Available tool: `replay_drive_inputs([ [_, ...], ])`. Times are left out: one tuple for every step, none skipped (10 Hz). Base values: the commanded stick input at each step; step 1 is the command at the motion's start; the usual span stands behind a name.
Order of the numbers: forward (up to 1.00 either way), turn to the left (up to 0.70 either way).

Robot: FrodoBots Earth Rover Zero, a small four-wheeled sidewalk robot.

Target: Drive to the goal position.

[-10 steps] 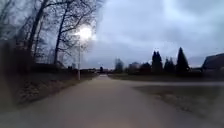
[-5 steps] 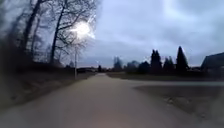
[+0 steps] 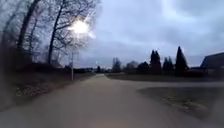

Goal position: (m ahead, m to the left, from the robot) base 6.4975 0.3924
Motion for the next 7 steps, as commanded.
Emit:
replay_drive_inputs([
  [1.0, 0.04],
  [1.0, 0.04],
  [1.0, 0.04],
  [1.0, 0.04],
  [1.0, 0.04],
  [1.0, 0.04],
  [1.0, 0.04],
])
